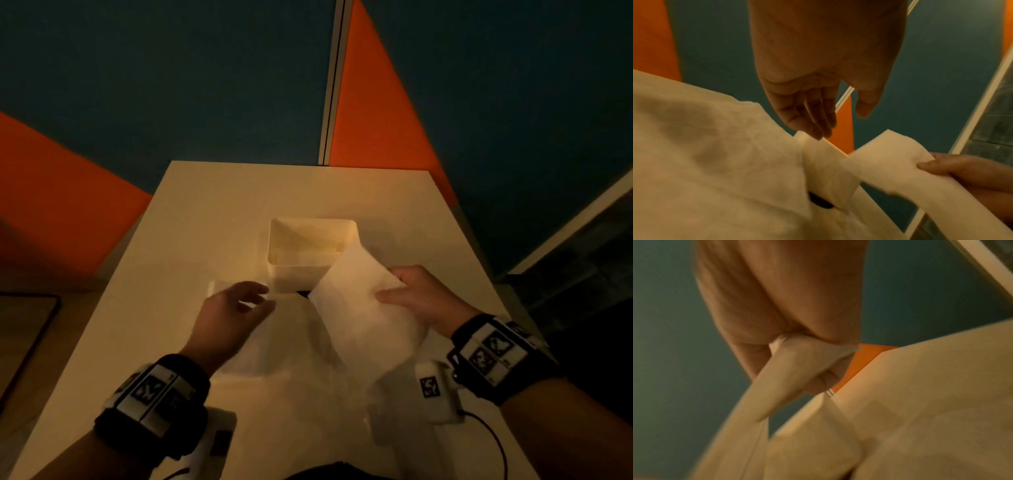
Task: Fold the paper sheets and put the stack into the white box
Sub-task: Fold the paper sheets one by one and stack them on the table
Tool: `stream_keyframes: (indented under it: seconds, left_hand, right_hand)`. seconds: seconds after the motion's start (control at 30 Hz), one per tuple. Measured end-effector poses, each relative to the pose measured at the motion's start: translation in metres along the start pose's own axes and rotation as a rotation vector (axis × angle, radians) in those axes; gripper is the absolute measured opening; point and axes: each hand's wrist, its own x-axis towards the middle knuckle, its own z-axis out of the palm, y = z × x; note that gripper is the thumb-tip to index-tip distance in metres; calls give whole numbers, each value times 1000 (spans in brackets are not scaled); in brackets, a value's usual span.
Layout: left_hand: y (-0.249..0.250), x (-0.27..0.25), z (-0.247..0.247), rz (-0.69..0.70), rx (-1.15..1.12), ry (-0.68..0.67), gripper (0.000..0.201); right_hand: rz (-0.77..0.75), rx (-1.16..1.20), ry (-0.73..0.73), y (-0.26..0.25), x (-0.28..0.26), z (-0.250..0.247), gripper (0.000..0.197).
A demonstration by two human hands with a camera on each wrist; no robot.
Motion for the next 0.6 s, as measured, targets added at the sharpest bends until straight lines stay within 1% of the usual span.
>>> stream_keyframes:
  seconds: [0.03,0.1,0.13,0.17,0.2,0.23,0.27,0.3,0.37,0.4,0.5,0.6]
  left_hand:
    - [8,1,4,-14,-62,-33,14]
    - [23,2,10,-77,-239,-126,17]
    - [30,2,12,-126,-329,-187,24]
    - [36,3,14,-168,-406,-251,36]
    - [42,4,16,-193,-477,-321,49]
    - [48,4,18,-202,-545,-385,55]
    - [54,5,19,-196,-615,-427,52]
    - [59,5,20,-187,-691,-445,44]
    - [68,7,22,-160,-800,-427,28]
    - [71,9,23,-138,-817,-398,25]
    - [70,12,23,-79,-796,-311,23]
    - [68,14,17,-40,-779,-287,18]
  right_hand:
    - [-22,80,25,-4,-2,-1,16]
    - [-67,246,74,-12,-7,0,20]
    - [-88,338,96,-15,-9,2,21]
    - [-103,428,116,-17,-10,4,21]
    - [-111,510,130,-19,-11,7,21]
    - [-113,577,139,-20,-13,10,21]
    - [-113,626,146,-19,-13,13,20]
    - [-114,660,149,-19,-14,17,20]
    - [-118,693,150,-18,-15,23,20]
    - [-120,694,147,-17,-16,26,20]
    - [-108,675,122,-15,-18,25,23]
    - [-120,612,79,-13,-19,14,27]
